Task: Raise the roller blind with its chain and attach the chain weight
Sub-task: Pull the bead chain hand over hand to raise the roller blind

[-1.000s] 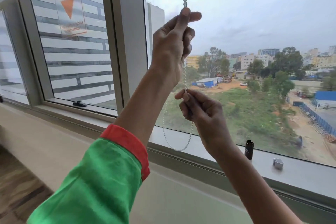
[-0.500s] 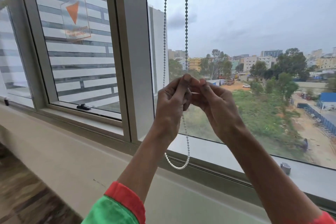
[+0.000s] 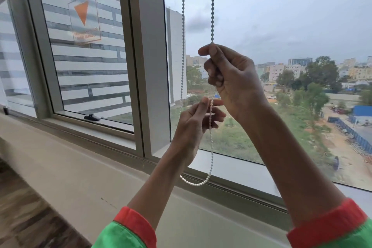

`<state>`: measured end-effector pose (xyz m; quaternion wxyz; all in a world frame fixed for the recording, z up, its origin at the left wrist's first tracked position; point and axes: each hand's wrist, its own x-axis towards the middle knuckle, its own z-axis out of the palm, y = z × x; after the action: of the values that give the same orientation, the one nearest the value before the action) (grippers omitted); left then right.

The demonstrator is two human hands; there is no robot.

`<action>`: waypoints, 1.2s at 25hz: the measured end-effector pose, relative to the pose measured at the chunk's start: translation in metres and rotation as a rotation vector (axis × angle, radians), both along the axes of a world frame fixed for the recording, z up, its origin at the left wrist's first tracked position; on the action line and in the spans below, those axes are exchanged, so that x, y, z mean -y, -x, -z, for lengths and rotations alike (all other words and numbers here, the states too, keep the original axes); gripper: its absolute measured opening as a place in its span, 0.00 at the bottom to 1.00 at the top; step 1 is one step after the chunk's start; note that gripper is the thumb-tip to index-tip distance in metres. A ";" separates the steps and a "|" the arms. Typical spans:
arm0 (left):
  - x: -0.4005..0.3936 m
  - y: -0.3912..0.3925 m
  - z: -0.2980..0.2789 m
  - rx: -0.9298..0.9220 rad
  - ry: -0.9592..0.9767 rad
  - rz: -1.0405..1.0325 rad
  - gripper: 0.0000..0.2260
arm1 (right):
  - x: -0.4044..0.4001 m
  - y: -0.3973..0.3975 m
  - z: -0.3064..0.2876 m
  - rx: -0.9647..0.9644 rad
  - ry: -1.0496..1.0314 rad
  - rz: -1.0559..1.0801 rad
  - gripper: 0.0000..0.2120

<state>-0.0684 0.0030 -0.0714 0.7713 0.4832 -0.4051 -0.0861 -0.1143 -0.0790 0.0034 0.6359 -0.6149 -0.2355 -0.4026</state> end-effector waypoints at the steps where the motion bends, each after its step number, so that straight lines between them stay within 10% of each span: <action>1: -0.001 -0.001 -0.006 -0.034 0.030 0.004 0.16 | 0.001 0.002 0.003 0.002 0.004 0.010 0.10; 12: 0.002 0.010 -0.116 0.234 0.144 -0.039 0.14 | 0.006 0.014 0.056 -0.096 0.062 0.028 0.10; 21: 0.006 0.002 -0.052 0.256 0.118 -0.023 0.13 | 0.033 0.015 0.073 -0.333 0.065 0.011 0.14; 30: 0.005 0.004 0.026 0.190 -0.048 -0.074 0.14 | 0.015 0.010 -0.013 -0.135 0.024 -0.016 0.13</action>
<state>-0.0728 -0.0015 -0.0972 0.7203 0.5222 -0.4561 -0.0210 -0.1246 -0.0942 0.0163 0.6460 -0.6463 -0.2019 -0.3524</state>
